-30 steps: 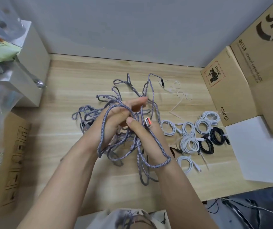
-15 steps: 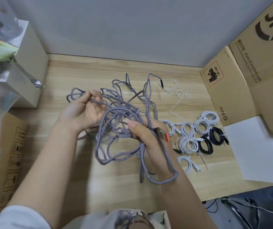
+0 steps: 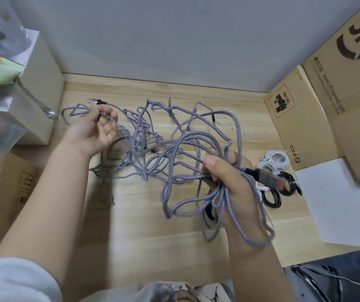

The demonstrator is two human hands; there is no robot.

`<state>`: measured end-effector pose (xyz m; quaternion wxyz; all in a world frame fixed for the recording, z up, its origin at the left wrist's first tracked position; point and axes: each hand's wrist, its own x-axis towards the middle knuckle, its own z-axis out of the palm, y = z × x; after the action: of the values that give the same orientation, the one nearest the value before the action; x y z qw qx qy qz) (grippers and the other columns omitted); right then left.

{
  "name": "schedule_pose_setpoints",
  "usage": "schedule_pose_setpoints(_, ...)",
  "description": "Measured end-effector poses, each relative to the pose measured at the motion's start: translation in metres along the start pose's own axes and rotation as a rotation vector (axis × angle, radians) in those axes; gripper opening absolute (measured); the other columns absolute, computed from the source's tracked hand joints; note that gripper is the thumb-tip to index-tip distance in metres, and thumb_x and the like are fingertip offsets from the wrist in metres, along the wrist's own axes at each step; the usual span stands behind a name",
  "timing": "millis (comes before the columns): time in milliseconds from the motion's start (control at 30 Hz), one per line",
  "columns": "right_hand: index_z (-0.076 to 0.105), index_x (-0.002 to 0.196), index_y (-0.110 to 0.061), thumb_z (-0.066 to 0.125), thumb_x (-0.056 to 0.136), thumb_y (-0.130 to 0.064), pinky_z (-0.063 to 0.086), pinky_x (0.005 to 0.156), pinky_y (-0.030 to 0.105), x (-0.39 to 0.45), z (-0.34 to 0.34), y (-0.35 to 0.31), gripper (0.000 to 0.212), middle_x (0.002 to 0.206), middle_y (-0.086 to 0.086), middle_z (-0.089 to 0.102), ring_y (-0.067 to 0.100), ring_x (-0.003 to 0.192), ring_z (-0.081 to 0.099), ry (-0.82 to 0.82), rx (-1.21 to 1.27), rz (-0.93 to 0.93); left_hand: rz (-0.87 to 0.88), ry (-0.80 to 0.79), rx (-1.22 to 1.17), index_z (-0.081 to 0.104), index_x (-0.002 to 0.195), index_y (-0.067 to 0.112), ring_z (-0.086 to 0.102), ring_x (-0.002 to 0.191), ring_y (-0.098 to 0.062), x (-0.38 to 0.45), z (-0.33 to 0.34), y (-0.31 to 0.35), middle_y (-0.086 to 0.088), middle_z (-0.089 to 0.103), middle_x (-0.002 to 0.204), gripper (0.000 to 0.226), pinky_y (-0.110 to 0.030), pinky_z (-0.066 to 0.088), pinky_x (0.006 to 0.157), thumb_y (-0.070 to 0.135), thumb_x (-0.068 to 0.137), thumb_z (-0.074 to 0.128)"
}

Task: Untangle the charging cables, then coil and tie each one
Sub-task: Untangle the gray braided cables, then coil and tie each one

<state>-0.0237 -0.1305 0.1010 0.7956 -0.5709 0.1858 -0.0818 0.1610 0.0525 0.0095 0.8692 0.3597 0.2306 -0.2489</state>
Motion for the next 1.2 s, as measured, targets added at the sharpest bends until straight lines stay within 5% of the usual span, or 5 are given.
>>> schedule_pose_setpoints(100, 0.062, 0.078, 0.002, 0.074, 0.071, -0.017, 0.054, 0.081, 0.049, 0.008, 0.001, 0.013, 0.023, 0.078, 0.02, 0.061, 0.036, 0.083, 0.066, -0.056, -0.182, 0.034, 0.019, -0.175, 0.115, 0.06, 0.064, 0.021, 0.068, 0.068, -0.003, -0.021, 0.019, -0.007, 0.011, 0.064, 0.059, 0.036, -0.018, 0.055, 0.06, 0.035, 0.092, 0.042)
schedule_pose_setpoints(233, 0.047, 0.062, -0.003, 0.069, 0.08, -0.015, 0.038, 0.065, 0.039, 0.012, 0.009, 0.025, 0.031, 0.062, 0.01, 0.043, 0.022, 0.065, 0.045, -0.078, -0.281, -0.02, 0.105, -0.353, 0.334, 0.073, 0.059, 0.021, 0.071, 0.08, -0.01, -0.056, 0.044, -0.013, 0.004, 0.072, 0.072, 0.031, -0.023, 0.057, 0.072, 0.026, 0.079, 0.049)
schedule_pose_setpoints(600, 0.058, 0.114, -0.018, 0.073, 0.067, -0.018, 0.055, 0.083, 0.035, 0.017, 0.009, 0.041, 0.049, 0.096, 0.002, 0.071, 0.017, 0.091, 0.068, -0.069, -0.37, 0.0, 0.053, -0.445, 0.546, 0.062, 0.086, 0.008, 0.067, 0.058, -0.014, -0.102, 0.063, -0.051, -0.003, 0.068, 0.061, 0.022, -0.019, 0.053, 0.051, 0.025, 0.077, 0.051)
schedule_pose_setpoints(1000, 0.061, 0.056, -0.019, 0.064, 0.085, -0.01, 0.051, 0.062, 0.031, 0.013, -0.024, 0.025, 0.03, 0.063, 0.006, 0.062, 0.024, 0.064, 0.061, 0.138, -0.289, -0.054, 0.218, -0.241, 0.771, 0.068, 0.084, 0.014, 0.059, 0.065, 0.0, -0.06, 0.042, -0.081, 0.005, 0.065, 0.071, 0.024, -0.014, 0.048, 0.058, 0.016, 0.096, 0.047)
schedule_pose_setpoints(1200, 0.061, 0.044, -0.025, 0.064, 0.076, -0.011, 0.045, 0.054, 0.017, 0.023, -0.037, 0.021, 0.035, 0.047, -0.011, 0.053, 0.006, 0.05, 0.052, 0.16, -0.266, -0.036, 0.483, -0.146, 1.379, 0.067, 0.097, 0.044, 0.045, 0.12, -0.004, -0.019, -0.042, -0.136, 0.019, 0.055, 0.118, 0.03, -0.027, 0.02, 0.107, 0.055, 0.086, 0.042)
